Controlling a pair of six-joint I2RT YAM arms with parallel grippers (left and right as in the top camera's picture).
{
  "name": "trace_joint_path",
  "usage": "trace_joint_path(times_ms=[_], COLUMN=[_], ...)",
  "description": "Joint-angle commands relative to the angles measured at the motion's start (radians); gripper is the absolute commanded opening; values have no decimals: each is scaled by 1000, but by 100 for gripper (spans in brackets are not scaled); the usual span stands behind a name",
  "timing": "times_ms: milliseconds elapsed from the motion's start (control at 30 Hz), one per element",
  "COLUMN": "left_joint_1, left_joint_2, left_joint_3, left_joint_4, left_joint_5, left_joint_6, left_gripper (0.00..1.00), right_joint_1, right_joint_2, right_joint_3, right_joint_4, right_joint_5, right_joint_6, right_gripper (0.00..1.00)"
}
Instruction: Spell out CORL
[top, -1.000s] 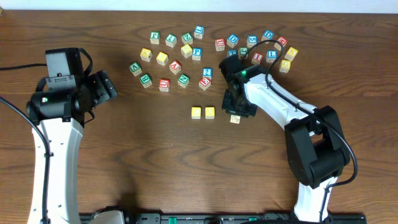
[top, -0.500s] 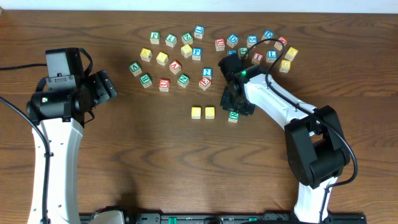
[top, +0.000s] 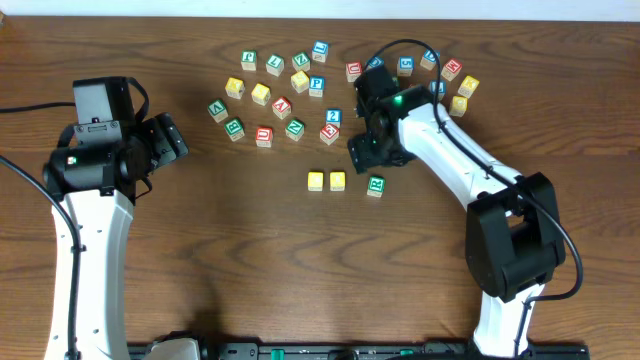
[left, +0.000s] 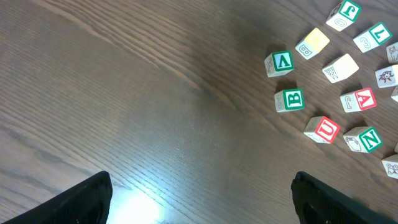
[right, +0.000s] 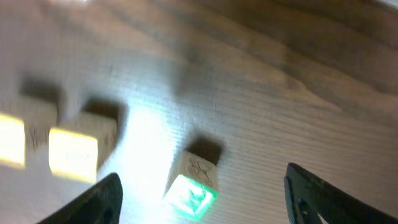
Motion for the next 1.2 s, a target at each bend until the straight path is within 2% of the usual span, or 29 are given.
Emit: trace_joint_path(times_ms=[0,100,233,367,633,1067,1167], left_joint_1=[2,2,2,2,2,2,2], left_joint_2=[-7,-7,-7,-7,-7,-7,-7], left_joint_3=[5,5,5,5,5,5,5], left_joint_4=[-2,-2,-2,-2,-2,-2,-2], left_joint_5=[-9,-9,-9,-9,-9,-9,-8], left_joint_6=[-2,-2,-2,-2,-2,-2,-2], left_gripper=[91,91,91,91,91,91,91], right_joint_1=[-7,-4,2,-2,-5,-5,-6], right_joint_2=[-11,-11,-11,-10,-3,23,23], right_joint_3=[10,-11,-54,-86,-114,-115,-122], right_joint_4=[-65,-108,-95,-65,31,3,2], right_joint_5=[-82,-132,-145,-136,-127,-92,-84], right_joint_6=[-350,-459,-512,-523,-522,-522,-522], right_gripper=[79,78,73,71,75,64,57])
